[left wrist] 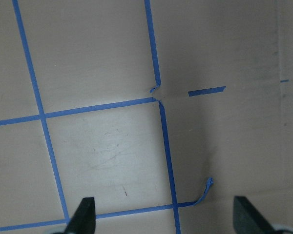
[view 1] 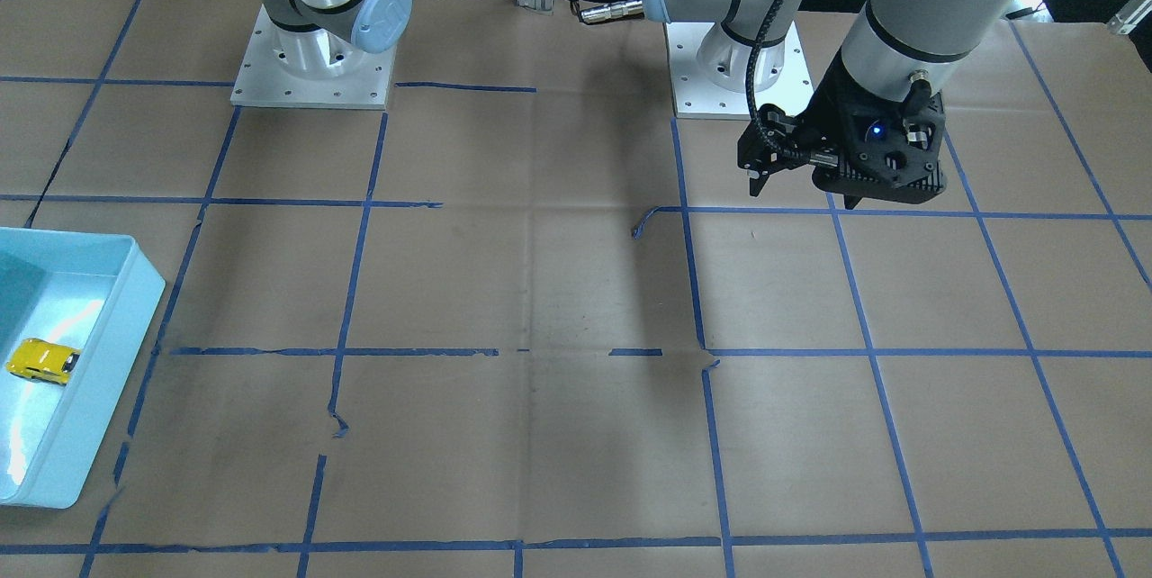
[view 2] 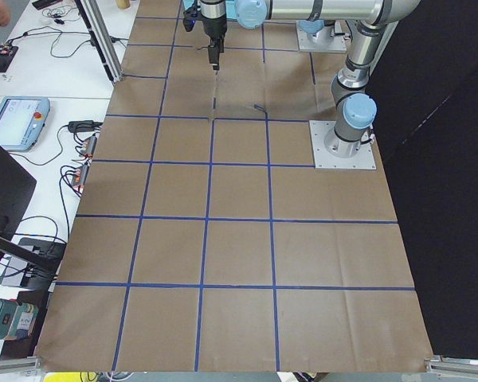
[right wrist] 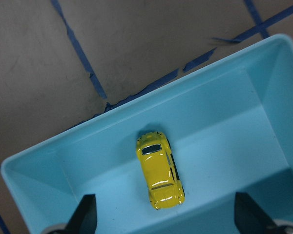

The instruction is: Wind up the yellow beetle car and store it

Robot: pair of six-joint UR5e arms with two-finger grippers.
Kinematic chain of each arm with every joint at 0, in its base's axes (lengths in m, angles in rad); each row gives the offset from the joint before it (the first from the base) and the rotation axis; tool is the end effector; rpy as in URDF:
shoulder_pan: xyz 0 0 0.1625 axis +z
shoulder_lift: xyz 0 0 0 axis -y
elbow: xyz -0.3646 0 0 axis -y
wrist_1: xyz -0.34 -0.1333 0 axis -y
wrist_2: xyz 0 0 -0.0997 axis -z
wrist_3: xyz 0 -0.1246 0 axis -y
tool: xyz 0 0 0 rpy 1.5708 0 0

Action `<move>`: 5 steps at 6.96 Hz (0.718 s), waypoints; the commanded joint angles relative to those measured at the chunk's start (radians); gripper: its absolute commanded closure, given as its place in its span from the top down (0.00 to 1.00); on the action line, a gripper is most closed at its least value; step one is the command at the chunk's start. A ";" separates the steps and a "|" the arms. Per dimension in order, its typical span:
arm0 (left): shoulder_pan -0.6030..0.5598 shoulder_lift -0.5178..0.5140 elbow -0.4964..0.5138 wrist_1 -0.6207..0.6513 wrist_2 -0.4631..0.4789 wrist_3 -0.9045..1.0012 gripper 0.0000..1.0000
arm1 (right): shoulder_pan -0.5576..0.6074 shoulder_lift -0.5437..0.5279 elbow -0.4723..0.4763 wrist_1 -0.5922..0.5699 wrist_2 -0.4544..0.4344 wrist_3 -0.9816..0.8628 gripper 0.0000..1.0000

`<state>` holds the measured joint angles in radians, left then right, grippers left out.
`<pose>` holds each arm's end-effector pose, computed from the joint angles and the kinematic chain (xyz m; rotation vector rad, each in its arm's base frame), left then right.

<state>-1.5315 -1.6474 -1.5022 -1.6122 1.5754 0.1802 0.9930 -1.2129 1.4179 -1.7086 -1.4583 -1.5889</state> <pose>-0.1145 -0.4662 0.3939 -0.2212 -3.1320 -0.0779 -0.1780 -0.5426 0.3046 -1.4614 2.6519 -0.1030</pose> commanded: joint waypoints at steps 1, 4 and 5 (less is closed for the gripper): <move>-0.001 -0.002 -0.001 0.000 0.000 -0.001 1.00 | 0.073 -0.036 -0.172 0.172 -0.011 0.413 1.00; 0.001 -0.009 0.003 0.000 0.000 -0.001 1.00 | 0.257 -0.053 -0.197 0.172 -0.062 0.981 1.00; 0.001 0.001 -0.001 0.000 -0.002 -0.001 1.00 | 0.307 -0.056 -0.197 0.172 -0.103 1.183 0.99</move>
<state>-1.5316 -1.6518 -1.5011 -1.6122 1.5750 0.1800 1.2341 -1.2640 1.2237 -1.5365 -1.5238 -0.6525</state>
